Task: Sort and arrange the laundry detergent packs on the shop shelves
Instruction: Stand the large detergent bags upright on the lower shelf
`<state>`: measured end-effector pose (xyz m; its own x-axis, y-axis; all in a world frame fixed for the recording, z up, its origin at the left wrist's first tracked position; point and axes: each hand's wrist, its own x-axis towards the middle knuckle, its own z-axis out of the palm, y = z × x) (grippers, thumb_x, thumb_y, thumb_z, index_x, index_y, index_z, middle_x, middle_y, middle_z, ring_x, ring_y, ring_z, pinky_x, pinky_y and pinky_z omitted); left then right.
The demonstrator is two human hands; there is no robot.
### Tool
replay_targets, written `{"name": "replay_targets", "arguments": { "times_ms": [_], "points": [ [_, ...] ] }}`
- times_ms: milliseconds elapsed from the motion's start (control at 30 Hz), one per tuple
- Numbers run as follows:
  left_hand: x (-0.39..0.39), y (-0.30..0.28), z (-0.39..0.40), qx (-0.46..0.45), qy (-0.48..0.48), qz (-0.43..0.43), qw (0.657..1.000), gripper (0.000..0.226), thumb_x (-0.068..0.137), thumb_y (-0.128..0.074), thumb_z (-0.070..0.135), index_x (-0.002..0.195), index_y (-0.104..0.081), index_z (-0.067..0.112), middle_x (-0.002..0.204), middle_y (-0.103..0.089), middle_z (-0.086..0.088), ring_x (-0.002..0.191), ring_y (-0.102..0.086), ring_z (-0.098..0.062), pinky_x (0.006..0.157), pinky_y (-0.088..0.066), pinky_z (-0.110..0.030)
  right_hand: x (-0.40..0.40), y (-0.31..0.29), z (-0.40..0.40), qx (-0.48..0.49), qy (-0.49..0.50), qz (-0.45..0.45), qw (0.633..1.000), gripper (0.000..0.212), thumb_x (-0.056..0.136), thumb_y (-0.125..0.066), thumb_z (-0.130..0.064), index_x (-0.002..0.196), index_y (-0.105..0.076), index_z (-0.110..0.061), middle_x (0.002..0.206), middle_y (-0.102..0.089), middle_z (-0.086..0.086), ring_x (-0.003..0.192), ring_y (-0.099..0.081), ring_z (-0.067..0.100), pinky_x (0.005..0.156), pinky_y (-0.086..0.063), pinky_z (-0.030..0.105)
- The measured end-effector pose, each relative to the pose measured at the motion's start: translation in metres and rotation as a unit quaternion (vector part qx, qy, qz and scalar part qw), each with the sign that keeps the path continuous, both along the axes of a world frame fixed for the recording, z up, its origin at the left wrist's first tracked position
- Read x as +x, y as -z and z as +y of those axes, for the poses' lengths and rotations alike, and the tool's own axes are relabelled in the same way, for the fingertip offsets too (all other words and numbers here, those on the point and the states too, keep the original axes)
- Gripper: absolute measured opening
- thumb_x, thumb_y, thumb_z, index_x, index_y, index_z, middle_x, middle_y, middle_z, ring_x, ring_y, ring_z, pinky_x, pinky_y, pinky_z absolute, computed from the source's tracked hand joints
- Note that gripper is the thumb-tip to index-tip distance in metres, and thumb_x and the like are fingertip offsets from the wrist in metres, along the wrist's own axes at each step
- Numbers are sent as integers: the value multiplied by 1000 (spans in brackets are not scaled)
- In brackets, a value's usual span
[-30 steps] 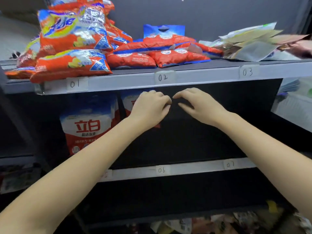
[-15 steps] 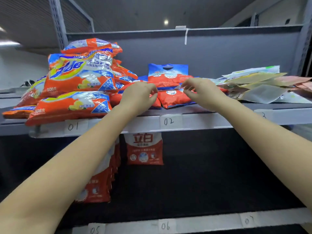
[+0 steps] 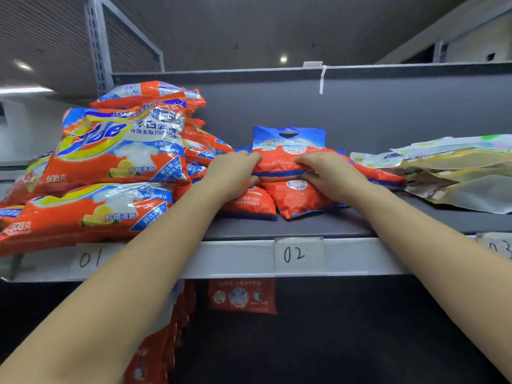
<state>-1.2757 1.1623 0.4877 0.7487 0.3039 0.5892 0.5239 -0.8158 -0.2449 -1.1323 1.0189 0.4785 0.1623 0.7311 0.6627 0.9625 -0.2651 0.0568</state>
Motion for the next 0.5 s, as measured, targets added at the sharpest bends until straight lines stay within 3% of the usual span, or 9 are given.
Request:
{"name": "replay_targets", "arguments": {
  "times_ms": [167,300,400,433,500],
  "points": [
    [-3,3,-5,28,21,-43,998,38,97,-44,33,129,-45,14,125,-55,-10,116,-51,-32,83,-40,-40,1,3,-10,36,-38,28,998,28,95,-51,-13,121,-58,-6,117,-62,12,109,-55,31,88,-39,34],
    [-4,4,-7,38,57,-79,995,40,97,-45,31,133,-45,16,123,-57,-11,114,-51,-32,87,-38,-41,5,2,-19,72,-55,120,989,27,92,-59,-21,117,-62,-13,107,-66,4,101,-57,19,75,-33,21],
    [-5,4,-7,74,82,-109,988,41,96,-46,35,130,-50,13,116,-61,-12,107,-55,-35,84,-38,-42,4,-1,-33,75,-69,205,973,21,88,-64,-28,108,-66,-21,91,-66,-7,82,-57,2,67,-37,8],
    [-6,5,-8,92,102,-121,983,42,94,-45,37,125,-54,11,109,-64,-14,100,-58,-36,79,-41,-42,4,0,-38,75,-84,255,960,18,88,-64,-30,104,-67,-22,89,-67,-8,81,-59,0,72,-41,6],
    [-10,6,-12,116,149,-140,972,43,87,-47,38,110,-64,6,87,-67,-15,78,-63,-38,63,-46,-39,4,2,-48,82,-135,394,906,24,92,-57,-37,100,-66,-17,102,-69,4,95,-64,11,89,-49,21]
  ]
}}
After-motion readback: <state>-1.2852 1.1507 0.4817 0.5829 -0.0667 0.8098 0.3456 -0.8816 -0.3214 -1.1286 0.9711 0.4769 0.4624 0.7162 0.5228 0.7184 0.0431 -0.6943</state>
